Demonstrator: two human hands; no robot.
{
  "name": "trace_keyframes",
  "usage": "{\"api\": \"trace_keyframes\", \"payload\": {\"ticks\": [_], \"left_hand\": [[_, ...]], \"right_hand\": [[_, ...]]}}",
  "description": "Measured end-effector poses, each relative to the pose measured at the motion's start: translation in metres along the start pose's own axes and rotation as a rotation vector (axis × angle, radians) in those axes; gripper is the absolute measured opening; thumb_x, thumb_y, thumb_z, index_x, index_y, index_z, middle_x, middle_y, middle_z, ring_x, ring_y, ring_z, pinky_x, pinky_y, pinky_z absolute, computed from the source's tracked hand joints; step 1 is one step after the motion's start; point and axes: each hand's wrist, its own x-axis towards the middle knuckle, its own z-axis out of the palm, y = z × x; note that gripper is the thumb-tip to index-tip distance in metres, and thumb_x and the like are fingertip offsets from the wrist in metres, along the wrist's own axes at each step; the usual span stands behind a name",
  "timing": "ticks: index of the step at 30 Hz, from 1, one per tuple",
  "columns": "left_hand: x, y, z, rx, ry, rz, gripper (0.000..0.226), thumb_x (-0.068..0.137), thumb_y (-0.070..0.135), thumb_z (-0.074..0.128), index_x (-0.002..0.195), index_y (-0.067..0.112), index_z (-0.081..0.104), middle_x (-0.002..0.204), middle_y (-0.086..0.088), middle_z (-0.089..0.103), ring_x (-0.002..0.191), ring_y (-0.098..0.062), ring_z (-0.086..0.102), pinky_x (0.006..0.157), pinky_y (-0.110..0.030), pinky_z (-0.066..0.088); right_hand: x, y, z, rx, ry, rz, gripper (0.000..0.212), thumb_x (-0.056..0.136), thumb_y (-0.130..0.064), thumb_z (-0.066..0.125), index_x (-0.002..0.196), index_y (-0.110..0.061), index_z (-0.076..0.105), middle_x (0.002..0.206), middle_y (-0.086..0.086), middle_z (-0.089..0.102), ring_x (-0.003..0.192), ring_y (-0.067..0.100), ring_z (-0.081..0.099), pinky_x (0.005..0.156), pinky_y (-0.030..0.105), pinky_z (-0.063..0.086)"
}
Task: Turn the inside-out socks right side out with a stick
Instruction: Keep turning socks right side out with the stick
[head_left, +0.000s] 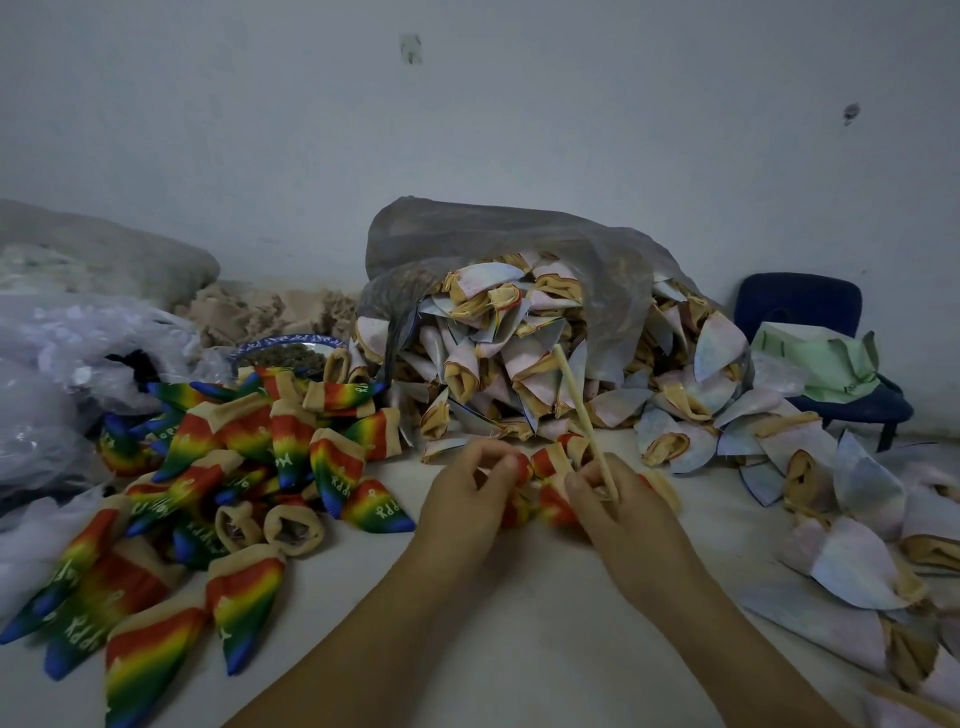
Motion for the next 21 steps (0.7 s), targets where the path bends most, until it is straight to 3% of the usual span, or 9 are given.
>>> {"api": "trace_keyframes", "payload": {"ticks": [3, 7, 11, 13, 17, 19, 21], "left_hand": [[0.011, -0.018, -0.012, 0.343, 0.179, 0.214, 0.018, 0.099, 0.027, 0.053, 0.112, 0.030, 0.066, 0.121, 0.015, 0.051, 0.120, -0.006, 0.044, 0.090, -0.018, 0.035], [0.019, -0.033, -0.019, 0.761, -0.034, 0.031, 0.040, 0.102, 0.033, 0.041, 0.140, 0.029, 0.051, 0.162, 0.003, 0.019, 0.149, -0.022, 0.008, 0.117, -0.036, 0.015], [0.020, -0.030, -0.016, 0.852, -0.112, -0.021, 0.038, 0.102, 0.029, 0.036, 0.135, 0.025, 0.055, 0.166, 0.003, 0.004, 0.152, -0.025, -0.005, 0.120, -0.043, 0.011], [0.021, -0.030, -0.016, 0.888, -0.118, -0.037, 0.039, 0.101, 0.025, 0.038, 0.136, 0.021, 0.053, 0.166, 0.004, 0.004, 0.152, -0.026, -0.005, 0.119, -0.044, 0.012], [0.022, -0.026, -0.018, 0.871, -0.088, -0.030, 0.064, 0.095, 0.015, 0.046, 0.155, 0.015, 0.023, 0.165, 0.003, 0.008, 0.151, -0.022, -0.001, 0.119, -0.041, 0.015], [0.021, -0.024, -0.019, 0.803, -0.031, 0.052, 0.057, 0.097, 0.013, 0.045, 0.152, 0.012, 0.031, 0.162, 0.001, 0.017, 0.150, -0.019, 0.008, 0.118, -0.035, 0.019], [0.020, -0.019, -0.021, 0.573, 0.072, 0.141, 0.038, 0.103, 0.015, 0.041, 0.140, 0.011, 0.051, 0.150, 0.002, 0.033, 0.140, -0.012, 0.026, 0.110, -0.019, 0.026]], "right_hand": [[0.007, 0.013, -0.008, -0.337, 0.102, -0.122, 0.022, 0.095, -0.038, 0.049, 0.075, -0.031, 0.050, 0.081, -0.010, 0.045, 0.068, 0.002, 0.048, 0.056, 0.015, 0.034], [0.011, 0.032, -0.007, -0.551, 0.045, 0.057, 0.026, 0.096, -0.036, 0.046, 0.071, -0.031, 0.051, 0.082, -0.006, 0.039, 0.063, 0.009, 0.043, 0.058, 0.029, 0.039], [0.011, 0.033, -0.006, -0.518, 0.116, 0.043, 0.021, 0.096, -0.036, 0.045, 0.094, -0.027, 0.064, 0.085, -0.009, 0.042, 0.066, 0.006, 0.046, 0.054, 0.024, 0.034], [0.009, 0.028, -0.006, -0.443, 0.142, 0.010, 0.018, 0.095, -0.036, 0.045, 0.094, -0.033, 0.062, 0.089, -0.011, 0.044, 0.070, 0.004, 0.048, 0.055, 0.021, 0.033], [0.007, 0.020, -0.007, -0.353, 0.201, -0.030, 0.019, 0.092, -0.039, 0.041, 0.083, -0.034, 0.056, 0.089, -0.012, 0.046, 0.070, 0.001, 0.048, 0.055, 0.018, 0.030], [0.006, 0.017, -0.009, -0.315, 0.238, -0.063, 0.020, 0.090, -0.042, 0.038, 0.085, -0.033, 0.055, 0.087, -0.013, 0.045, 0.073, -0.002, 0.049, 0.055, 0.016, 0.028], [0.005, 0.015, -0.010, -0.278, 0.265, -0.112, 0.017, 0.093, -0.039, 0.040, 0.087, -0.032, 0.055, 0.086, -0.015, 0.045, 0.080, -0.008, 0.048, 0.056, 0.014, 0.031]]}}
